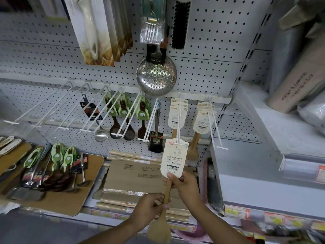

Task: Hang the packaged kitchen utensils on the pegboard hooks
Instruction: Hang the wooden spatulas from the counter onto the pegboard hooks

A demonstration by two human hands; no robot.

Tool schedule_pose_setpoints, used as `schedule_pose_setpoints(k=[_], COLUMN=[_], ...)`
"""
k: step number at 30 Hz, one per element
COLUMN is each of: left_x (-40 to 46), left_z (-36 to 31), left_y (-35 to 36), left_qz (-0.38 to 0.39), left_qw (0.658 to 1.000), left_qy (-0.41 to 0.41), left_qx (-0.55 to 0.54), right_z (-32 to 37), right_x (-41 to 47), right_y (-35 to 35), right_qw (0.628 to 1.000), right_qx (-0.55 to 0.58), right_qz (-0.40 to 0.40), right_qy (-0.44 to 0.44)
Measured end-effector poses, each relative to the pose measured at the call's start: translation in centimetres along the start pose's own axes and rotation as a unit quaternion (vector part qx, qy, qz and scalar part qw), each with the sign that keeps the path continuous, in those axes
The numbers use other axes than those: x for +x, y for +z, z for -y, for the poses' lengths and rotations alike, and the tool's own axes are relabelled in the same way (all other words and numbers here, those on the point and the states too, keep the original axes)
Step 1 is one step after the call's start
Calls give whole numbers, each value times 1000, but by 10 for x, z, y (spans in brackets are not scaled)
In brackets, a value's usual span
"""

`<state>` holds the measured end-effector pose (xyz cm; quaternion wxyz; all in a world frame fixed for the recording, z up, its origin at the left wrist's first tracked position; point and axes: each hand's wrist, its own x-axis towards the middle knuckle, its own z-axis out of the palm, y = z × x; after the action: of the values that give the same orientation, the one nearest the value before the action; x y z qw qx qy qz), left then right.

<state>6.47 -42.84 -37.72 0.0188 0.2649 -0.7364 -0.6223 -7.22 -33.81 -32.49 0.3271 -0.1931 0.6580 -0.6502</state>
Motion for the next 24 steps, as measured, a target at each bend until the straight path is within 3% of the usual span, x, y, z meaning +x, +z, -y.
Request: schedule_pose_setpoints(k=[24], left_x=[110], left_z=[-28], left_y=[-23], left_qz=[-56], left_qw=[998], left_qy=[16], left_qx=[32], right_z=[35], right_x=[131], right_y=[-7], right_qw=[998], right_qx=[-45], right_qz=[-50], right_qy=[9])
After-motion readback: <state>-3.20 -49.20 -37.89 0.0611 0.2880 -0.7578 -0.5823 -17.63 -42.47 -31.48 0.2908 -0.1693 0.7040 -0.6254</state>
